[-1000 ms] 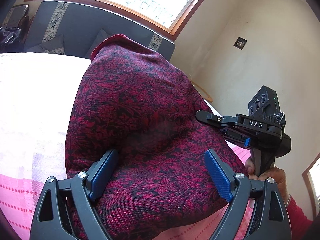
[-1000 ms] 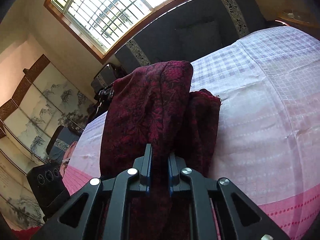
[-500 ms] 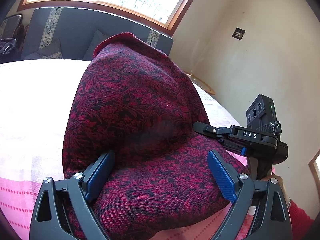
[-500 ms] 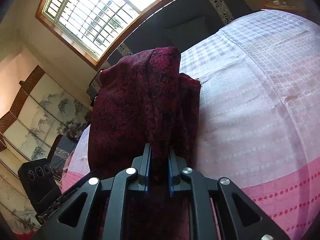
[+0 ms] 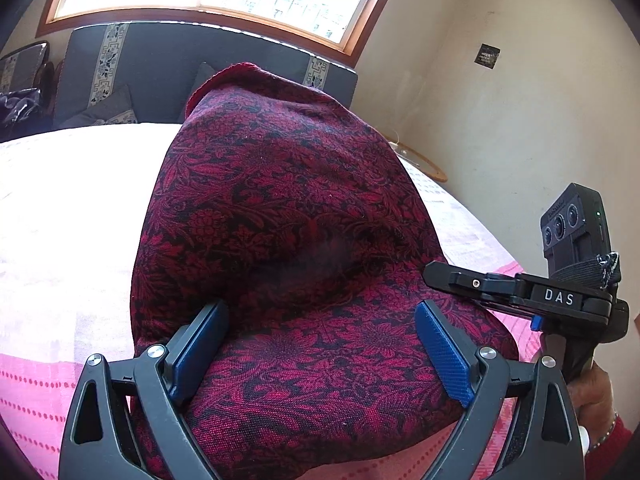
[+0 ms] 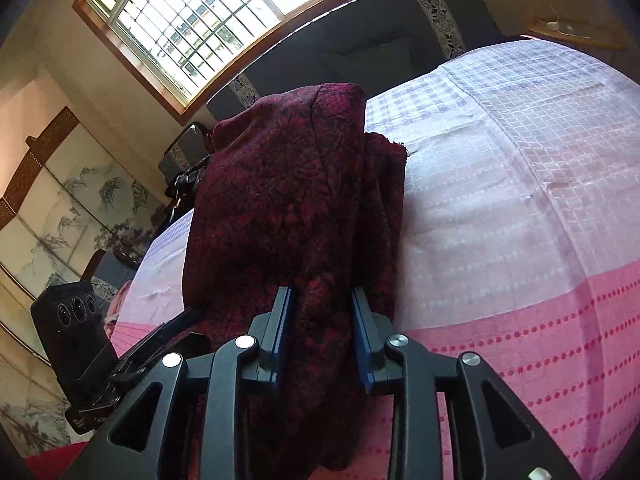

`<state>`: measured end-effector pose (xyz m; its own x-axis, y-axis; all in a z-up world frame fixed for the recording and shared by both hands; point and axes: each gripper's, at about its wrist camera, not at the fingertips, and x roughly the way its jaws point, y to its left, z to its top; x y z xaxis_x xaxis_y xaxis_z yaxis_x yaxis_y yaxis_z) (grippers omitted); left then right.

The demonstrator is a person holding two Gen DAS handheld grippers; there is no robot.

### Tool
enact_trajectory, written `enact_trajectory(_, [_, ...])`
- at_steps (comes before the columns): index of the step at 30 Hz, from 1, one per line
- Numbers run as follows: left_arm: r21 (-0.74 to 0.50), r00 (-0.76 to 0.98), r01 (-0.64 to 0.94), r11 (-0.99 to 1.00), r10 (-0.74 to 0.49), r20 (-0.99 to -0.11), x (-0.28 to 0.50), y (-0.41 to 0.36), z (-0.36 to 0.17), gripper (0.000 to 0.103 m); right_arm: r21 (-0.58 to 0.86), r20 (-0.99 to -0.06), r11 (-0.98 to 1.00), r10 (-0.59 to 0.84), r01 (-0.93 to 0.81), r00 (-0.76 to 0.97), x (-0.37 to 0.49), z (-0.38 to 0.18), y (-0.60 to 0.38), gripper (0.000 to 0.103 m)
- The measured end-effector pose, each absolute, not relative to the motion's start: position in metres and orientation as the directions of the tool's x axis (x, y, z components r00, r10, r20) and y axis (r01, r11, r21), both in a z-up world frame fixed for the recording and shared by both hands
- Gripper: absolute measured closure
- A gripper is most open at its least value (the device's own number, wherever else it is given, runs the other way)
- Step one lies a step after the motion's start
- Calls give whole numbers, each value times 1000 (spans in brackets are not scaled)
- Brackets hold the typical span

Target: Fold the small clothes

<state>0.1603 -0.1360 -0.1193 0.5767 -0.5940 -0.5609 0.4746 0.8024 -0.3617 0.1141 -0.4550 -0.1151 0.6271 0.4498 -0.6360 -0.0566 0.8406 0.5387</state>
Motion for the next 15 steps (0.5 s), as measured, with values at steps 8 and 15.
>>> enact_trajectory(8, [-348,577,477,807,-587,-569,160,-140,-119,8,565,-638,825,460,-30,618,99,-135,-461,89])
enact_trajectory(15, [-338,580,474,813,-577,-575,158,-142,-119,7,579,-623,814,477,-45,620,93,-131,-461,83])
